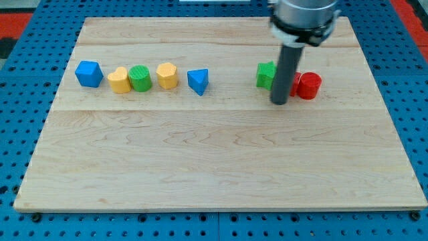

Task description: Move the yellow heart top left to the green circle

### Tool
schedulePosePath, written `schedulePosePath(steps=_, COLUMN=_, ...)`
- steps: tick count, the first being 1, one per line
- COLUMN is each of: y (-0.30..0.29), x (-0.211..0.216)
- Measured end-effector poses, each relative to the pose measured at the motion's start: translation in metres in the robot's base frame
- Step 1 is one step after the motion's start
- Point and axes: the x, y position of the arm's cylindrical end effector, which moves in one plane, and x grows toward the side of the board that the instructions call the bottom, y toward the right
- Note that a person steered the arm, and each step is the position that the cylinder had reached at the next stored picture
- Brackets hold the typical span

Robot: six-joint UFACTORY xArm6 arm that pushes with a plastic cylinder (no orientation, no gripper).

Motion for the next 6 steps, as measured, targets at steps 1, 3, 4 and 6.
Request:
schedulePosePath(steps=1, y=-0.084, x=-0.017)
schedulePosePath(steps=3, y=-0.254, x=0.003)
schedulePosePath(steps=4, y=-0.347, x=-0.074)
schedulePosePath(steps=6, y=-0.356, x=-0.073)
